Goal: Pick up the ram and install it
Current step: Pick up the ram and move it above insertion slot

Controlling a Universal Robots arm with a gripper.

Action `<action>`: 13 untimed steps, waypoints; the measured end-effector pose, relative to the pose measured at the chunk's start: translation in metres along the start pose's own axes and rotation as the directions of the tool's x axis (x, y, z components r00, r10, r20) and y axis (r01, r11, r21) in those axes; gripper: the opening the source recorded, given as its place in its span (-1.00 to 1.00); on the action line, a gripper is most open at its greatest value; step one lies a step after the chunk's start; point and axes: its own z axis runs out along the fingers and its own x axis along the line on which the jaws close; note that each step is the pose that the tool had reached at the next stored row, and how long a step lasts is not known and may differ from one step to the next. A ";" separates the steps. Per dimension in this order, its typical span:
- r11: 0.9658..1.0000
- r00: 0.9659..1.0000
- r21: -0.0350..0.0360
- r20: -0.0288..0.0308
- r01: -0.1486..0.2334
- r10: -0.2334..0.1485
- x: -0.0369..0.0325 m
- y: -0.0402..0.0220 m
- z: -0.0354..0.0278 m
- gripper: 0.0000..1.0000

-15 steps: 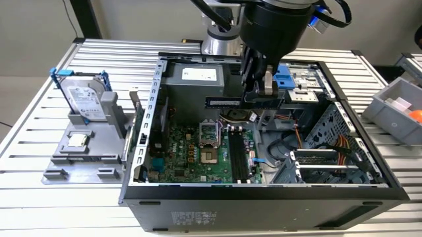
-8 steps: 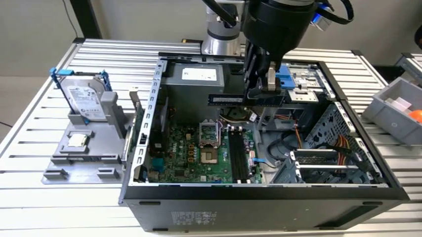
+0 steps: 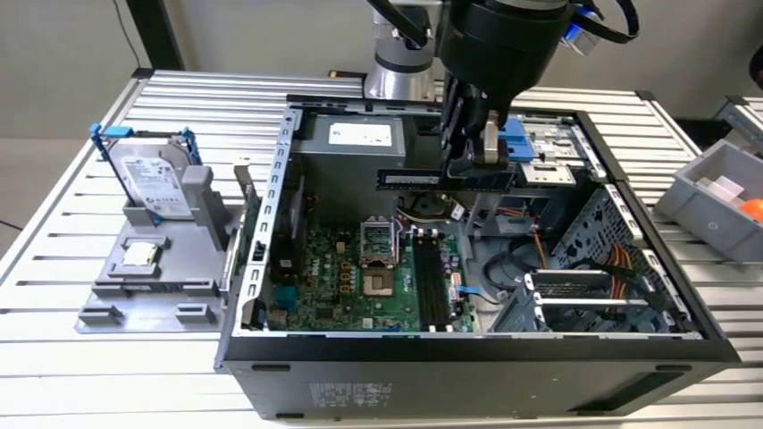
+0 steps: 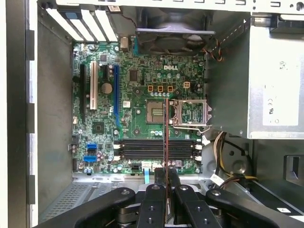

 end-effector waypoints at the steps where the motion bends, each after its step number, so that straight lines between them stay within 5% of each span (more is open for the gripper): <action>1: 1.000 1.000 0.000 0.000 0.000 0.000 -0.0001 0.0000 -0.0001 -1.00; 5: 1.000 1.000 0.000 0.000 0.000 0.000 -0.0005 -0.0009 0.0000 -1.00; 13: 1.000 1.000 0.000 0.000 0.000 0.000 -0.0050 -0.0127 -0.0003 -1.00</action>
